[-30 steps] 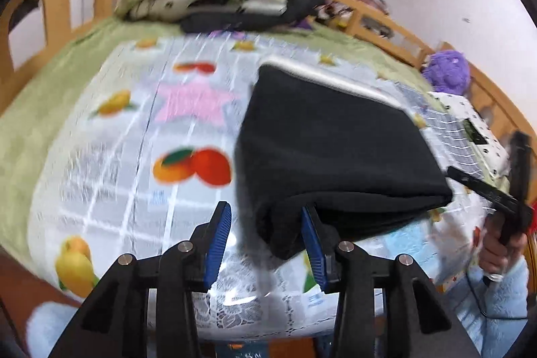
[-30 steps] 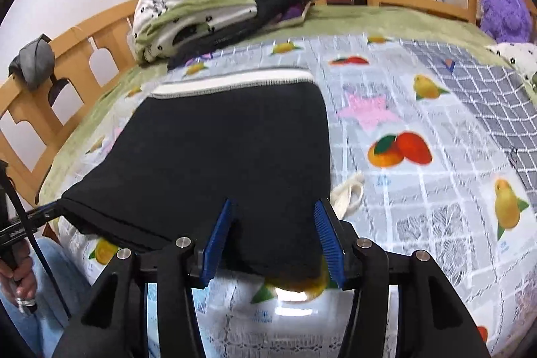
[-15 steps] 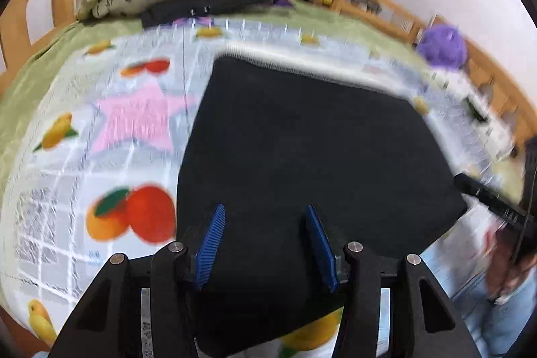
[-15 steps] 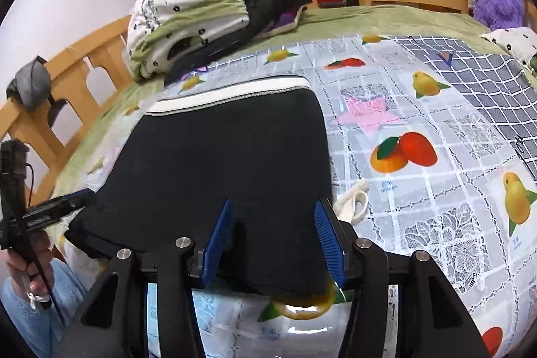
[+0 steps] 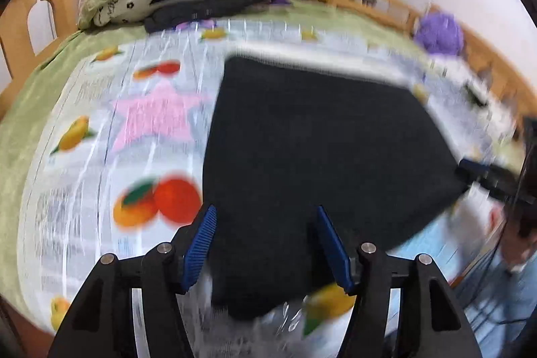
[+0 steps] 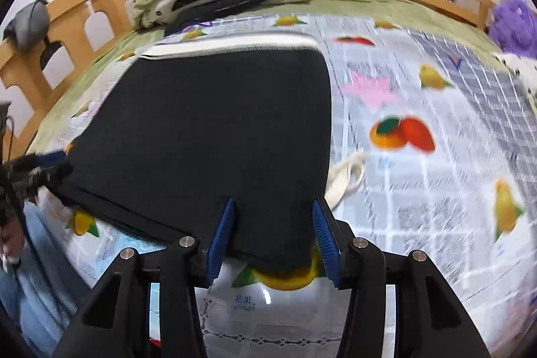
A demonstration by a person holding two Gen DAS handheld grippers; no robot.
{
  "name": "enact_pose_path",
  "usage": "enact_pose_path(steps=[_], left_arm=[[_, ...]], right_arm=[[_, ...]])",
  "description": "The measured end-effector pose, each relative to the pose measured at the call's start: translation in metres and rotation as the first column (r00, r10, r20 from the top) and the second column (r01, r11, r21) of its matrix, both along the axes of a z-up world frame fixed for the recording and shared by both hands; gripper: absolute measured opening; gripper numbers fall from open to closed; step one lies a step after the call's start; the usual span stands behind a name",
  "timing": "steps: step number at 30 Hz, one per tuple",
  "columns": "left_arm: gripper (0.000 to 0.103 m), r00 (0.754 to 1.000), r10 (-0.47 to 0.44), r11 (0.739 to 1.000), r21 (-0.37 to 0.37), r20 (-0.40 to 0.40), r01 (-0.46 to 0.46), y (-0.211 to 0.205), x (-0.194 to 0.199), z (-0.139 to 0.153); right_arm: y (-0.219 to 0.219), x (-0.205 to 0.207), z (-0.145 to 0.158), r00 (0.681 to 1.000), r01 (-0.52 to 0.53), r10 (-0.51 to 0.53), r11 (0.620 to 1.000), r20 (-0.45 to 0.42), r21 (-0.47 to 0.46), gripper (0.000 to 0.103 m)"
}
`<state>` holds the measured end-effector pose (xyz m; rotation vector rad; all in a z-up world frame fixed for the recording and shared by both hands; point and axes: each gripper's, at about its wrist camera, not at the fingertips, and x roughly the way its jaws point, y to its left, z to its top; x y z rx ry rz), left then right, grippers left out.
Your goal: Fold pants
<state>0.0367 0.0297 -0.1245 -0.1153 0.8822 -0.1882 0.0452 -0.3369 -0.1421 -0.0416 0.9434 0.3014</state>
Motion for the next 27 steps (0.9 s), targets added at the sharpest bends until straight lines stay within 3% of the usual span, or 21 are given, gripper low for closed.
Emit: enact_pose_path(steps=[5, 9, 11, 13, 14, 15, 17, 21, 27], left_arm=[[0.06, 0.998, -0.024, 0.995, 0.097, 0.055, 0.019, -0.021, 0.069, 0.024], [0.06, 0.998, -0.034, 0.996, 0.08, 0.057, 0.03, -0.036, 0.124, 0.023], [0.061, 0.998, -0.045, 0.995, 0.09, 0.04, 0.041, -0.043, 0.145, 0.012], [0.061, 1.0, -0.021, 0.985, 0.171, -0.015, 0.023, -0.048, 0.168, -0.011], [0.061, 0.999, -0.005, 0.98, 0.2, -0.039, 0.013, -0.049, 0.174, -0.023], [0.063, 0.999, 0.006, 0.983, 0.182, -0.052, 0.004, -0.045, 0.178, -0.033], [0.062, 1.0, 0.013, 0.989, 0.147, -0.028, -0.009, -0.041, 0.173, -0.032], [0.062, 0.998, 0.033, 0.992, 0.128, -0.057, -0.025, -0.033, 0.165, -0.028], [0.063, 0.986, 0.051, 0.994, 0.1, -0.16, -0.035, -0.02, 0.123, -0.03]], right_arm=[[0.014, 0.048, 0.039, 0.991, -0.031, 0.031, 1.0, 0.131, -0.001, 0.049], [0.028, 0.103, 0.041, 0.988, 0.016, -0.015, 1.0, 0.153, -0.008, 0.049], [0.034, 0.132, 0.033, 0.991, 0.006, -0.01, 0.999, 0.135, 0.036, 0.049], [0.043, 0.15, 0.016, 0.996, 0.007, -0.009, 1.0, 0.091, 0.015, 0.049], [0.045, 0.163, -0.004, 1.0, 0.013, -0.013, 1.0, 0.027, -0.027, 0.048], [0.046, 0.168, -0.011, 1.0, 0.018, -0.017, 0.999, 0.01, -0.036, 0.048], [0.038, 0.165, -0.009, 1.0, 0.0, 0.0, 1.0, 0.03, 0.009, 0.048], [0.03, 0.153, -0.008, 0.998, -0.003, 0.003, 1.0, 0.058, 0.013, 0.048], [0.02, 0.12, 0.003, 0.999, 0.034, -0.035, 0.999, 0.035, 0.041, 0.048]])
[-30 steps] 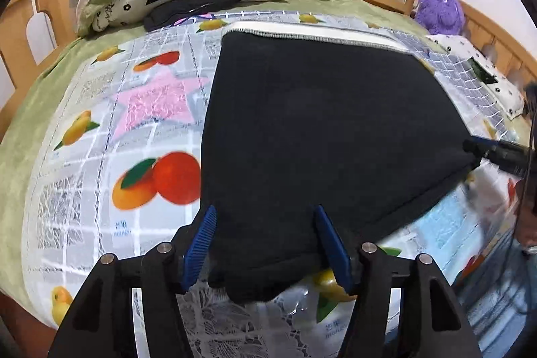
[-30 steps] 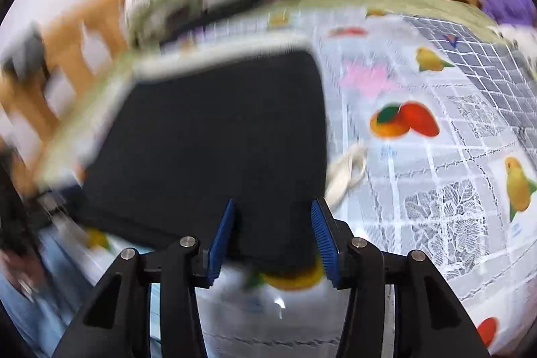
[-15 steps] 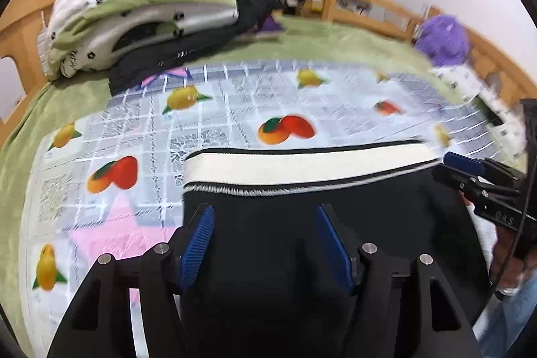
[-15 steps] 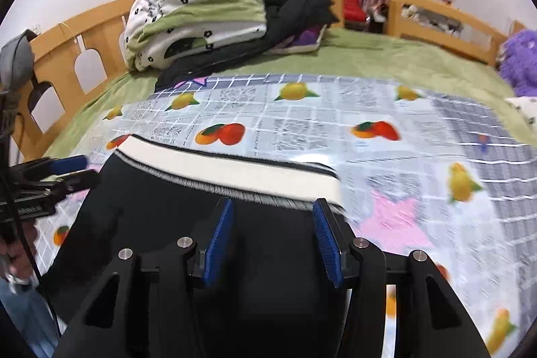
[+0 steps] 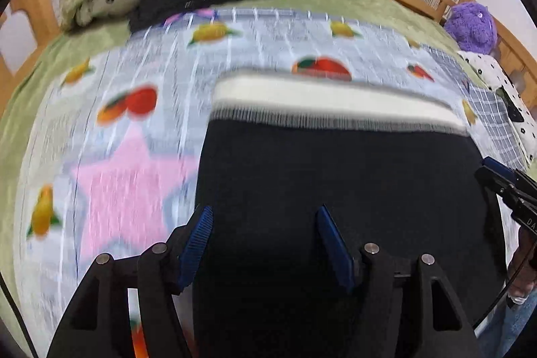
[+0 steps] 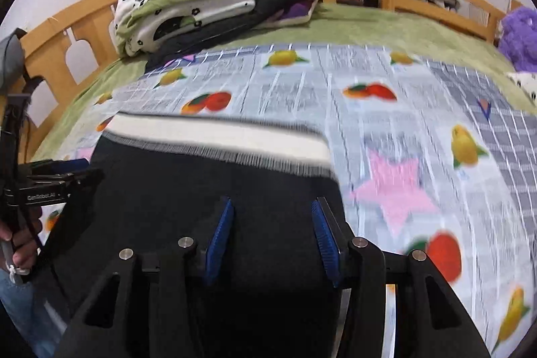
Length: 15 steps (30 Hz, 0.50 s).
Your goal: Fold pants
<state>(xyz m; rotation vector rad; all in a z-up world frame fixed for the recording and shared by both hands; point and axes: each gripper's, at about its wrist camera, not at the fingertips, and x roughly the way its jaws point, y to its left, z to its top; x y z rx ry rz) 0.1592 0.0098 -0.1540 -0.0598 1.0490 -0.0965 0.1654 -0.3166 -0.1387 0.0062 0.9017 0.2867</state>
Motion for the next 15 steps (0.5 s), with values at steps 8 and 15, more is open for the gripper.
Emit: enact_pose_path(steps=[8, 15], left_arm=[[0.063, 0.996, 0.085, 0.996, -0.038, -0.015, -0.086, 0.02, -0.098, -0.003], [0.063, 0.997, 0.063, 0.998, -0.012, 0.042, -0.062, 0.006, -0.144, 0.031]], right_arm=[[-0.036, -0.085, -0.011, 0.992, 0.104, -0.098, 0.991, -0.075, 0.084, 0.049], [-0.025, -0.131, 0.013, 0.991, 0.118, -0.117, 0.993, -0.069, 0.021, 0.049]])
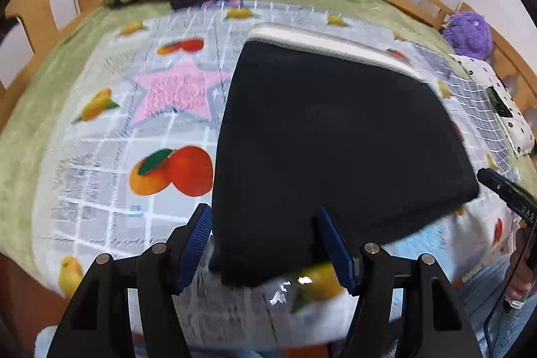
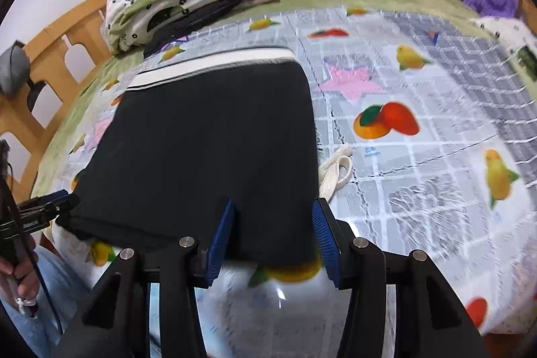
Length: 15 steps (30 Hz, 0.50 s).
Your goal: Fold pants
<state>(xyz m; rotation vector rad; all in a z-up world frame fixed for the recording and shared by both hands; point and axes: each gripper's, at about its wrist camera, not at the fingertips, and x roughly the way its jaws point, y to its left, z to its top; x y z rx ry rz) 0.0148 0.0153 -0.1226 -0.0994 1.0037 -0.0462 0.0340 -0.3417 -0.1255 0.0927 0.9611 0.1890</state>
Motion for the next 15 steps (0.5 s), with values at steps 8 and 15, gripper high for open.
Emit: enact_pose_path(steps=[8, 15], left_arm=[[0.079, 0.987, 0.014, 0.999, 0.045, 0.159, -0.022, -0.023, -0.044, 0.078], [0.084, 0.97, 0.055, 0.997, 0.04, 0.236, -0.066, -0.026, -0.062, 0.114]], right_arm=[[0.011, -0.055, 0.085, 0.986, 0.07, -0.064, 0.997, 0.151, -0.035, 0.075], [0.001, -0.069, 0.117, 0.98, 0.134, -0.13, 0.991, 0.15, -0.013, 0.08]])
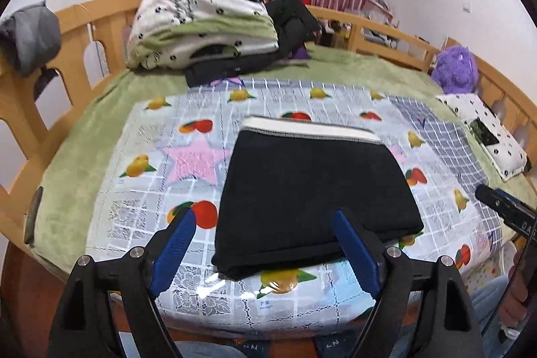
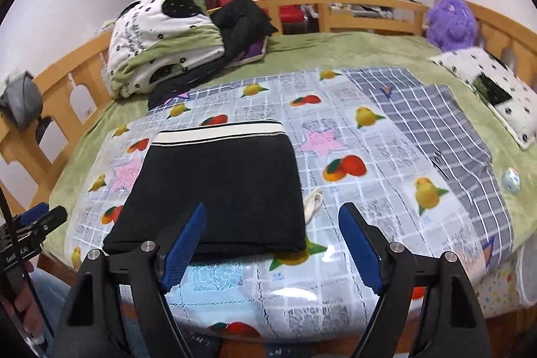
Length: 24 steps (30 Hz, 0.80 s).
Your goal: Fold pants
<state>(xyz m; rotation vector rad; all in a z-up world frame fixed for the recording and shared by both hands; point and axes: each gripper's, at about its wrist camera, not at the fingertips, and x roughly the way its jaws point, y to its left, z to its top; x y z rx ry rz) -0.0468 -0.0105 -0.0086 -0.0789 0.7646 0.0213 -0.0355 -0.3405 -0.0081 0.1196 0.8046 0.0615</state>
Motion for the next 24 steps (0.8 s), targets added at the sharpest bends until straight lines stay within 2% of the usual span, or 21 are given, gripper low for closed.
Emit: enact_pose_path(steps=[1, 3, 11, 24], left_arm=[[0.084, 1.0, 0.007, 1.0, 0.003, 0.004, -0.007, 0.0, -0.002, 0.002], [0.084, 1.0, 0.017, 1.0, 0.02, -0.001, -0.017, -0.001, -0.004, 0.001], [0.084, 1.0, 0.012, 0.999, 0.03, -0.016, -0.012, -0.008, -0.015, -0.003], [0.084, 1.0, 0.023, 0.999, 0.025, -0.017, -0.023, -0.007, -0.018, -0.005]], right_arm=[[0.0, -0.003, 0.004, 1.0, 0.005, -0.005, 1.0, 0.004, -0.004, 0.082], [0.001, -0.011, 0.008, 1.0, 0.015, -0.014, 0.999, 0.025, -0.032, 0.094], [0.019, -0.026, 0.013, 0.999, -0.004, 0.01, 0.993, 0.049, -0.115, 0.095], [0.028, -0.027, 0.015, 0.999, -0.004, 0.008, 0.995, 0.037, -0.102, 0.095]])
